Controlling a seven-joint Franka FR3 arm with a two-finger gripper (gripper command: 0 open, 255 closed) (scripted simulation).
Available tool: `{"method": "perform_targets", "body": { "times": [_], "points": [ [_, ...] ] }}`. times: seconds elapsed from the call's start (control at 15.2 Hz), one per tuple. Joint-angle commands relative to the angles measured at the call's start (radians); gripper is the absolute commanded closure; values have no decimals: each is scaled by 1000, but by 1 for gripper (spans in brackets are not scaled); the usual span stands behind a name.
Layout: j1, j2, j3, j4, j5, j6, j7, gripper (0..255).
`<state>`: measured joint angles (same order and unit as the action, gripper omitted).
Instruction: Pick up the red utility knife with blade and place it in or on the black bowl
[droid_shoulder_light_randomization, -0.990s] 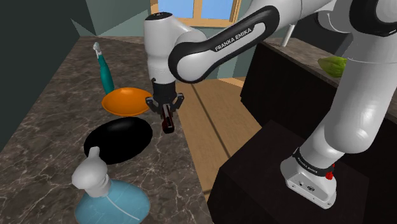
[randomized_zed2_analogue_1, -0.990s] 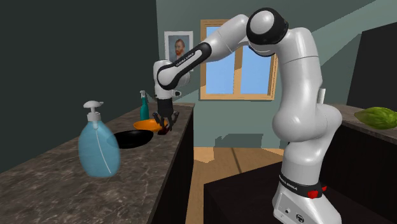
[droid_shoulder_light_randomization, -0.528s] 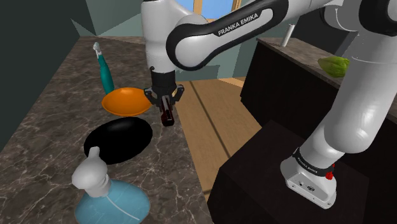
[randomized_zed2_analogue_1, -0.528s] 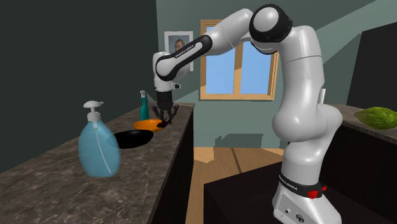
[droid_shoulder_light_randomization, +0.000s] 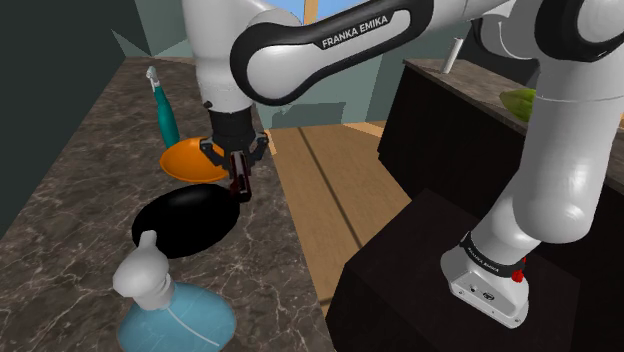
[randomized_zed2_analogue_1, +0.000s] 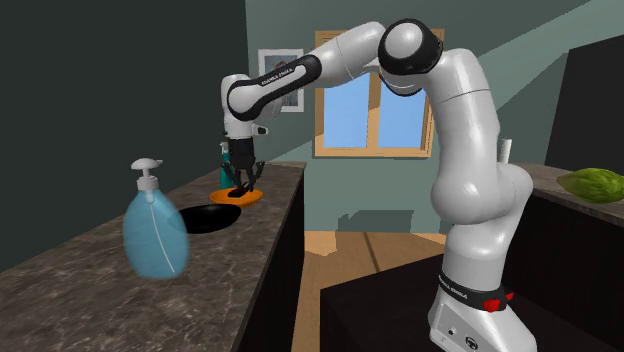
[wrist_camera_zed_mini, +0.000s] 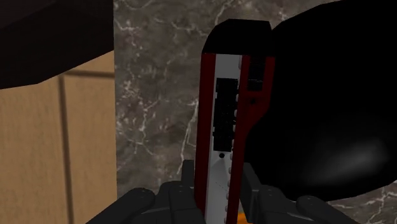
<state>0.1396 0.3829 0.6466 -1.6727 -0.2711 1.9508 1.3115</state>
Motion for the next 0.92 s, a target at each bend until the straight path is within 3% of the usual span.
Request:
{"method": "perform_targets", "body": {
  "times": [0.0,0.26,0.46,0.86],
  "points": [
    [55,68,-5,91,-35,-36,43,255],
    [183,217,-26,314,-98,-126,105,255],
    [304,356,-52,549,-143,-220,131,255],
    [292,367,-58,482,-151,-148,142,255]
  ]
}}
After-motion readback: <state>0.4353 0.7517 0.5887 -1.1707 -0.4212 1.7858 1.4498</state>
